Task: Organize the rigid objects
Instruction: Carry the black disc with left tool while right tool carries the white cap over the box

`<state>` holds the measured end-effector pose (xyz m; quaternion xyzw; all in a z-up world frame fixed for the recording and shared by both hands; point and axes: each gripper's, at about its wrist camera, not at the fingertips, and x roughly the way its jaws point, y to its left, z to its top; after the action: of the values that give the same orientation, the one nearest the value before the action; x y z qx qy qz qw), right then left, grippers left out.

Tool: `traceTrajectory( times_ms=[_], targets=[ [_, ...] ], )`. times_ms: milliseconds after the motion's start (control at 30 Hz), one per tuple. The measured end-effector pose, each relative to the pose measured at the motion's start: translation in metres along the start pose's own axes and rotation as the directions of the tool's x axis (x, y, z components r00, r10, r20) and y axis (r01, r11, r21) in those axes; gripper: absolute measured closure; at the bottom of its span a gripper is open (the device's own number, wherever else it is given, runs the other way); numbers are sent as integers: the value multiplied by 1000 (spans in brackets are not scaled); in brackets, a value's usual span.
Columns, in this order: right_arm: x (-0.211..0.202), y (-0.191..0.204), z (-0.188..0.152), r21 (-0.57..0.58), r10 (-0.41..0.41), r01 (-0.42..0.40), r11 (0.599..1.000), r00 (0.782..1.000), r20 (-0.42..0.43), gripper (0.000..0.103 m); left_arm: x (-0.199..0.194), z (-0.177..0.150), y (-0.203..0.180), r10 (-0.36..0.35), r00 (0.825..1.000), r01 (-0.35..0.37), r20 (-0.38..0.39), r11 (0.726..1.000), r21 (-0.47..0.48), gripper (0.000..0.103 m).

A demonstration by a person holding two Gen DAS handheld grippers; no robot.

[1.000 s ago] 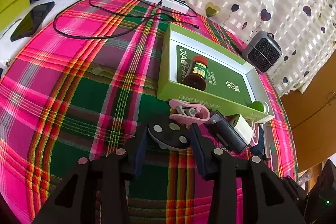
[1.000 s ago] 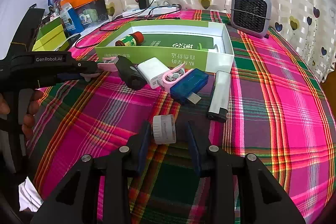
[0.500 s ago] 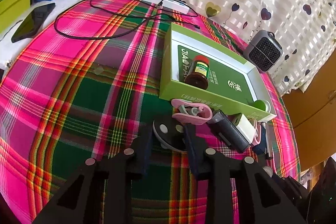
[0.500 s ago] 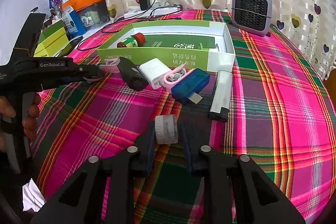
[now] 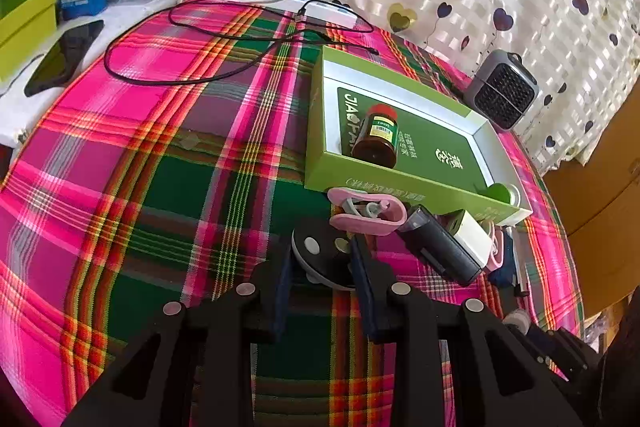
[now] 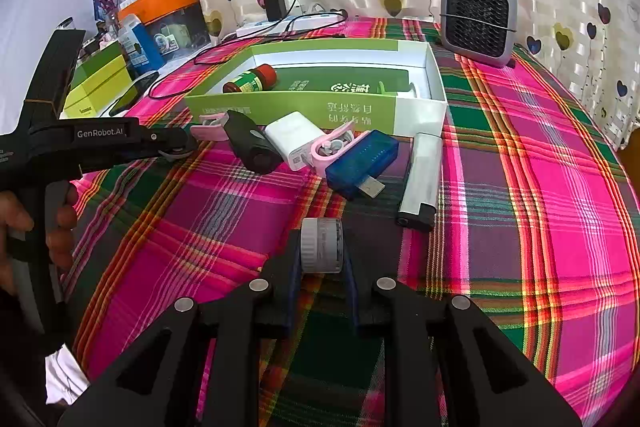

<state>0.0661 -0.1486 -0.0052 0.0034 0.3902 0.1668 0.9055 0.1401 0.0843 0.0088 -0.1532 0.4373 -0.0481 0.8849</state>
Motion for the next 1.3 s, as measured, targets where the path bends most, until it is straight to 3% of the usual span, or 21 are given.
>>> traceTrajectory(
  times_ms=[600, 1300],
  targets=[
    [-8, -4, 14, -5, 7, -7, 1000, 999, 38, 84, -22, 5, -7, -24, 999, 22, 46, 999, 41, 76],
    [-1, -16, 83, -47, 4, 1, 999, 995, 95, 84, -16, 56, -31, -92, 994, 85, 59, 991, 99, 76]
  ],
)
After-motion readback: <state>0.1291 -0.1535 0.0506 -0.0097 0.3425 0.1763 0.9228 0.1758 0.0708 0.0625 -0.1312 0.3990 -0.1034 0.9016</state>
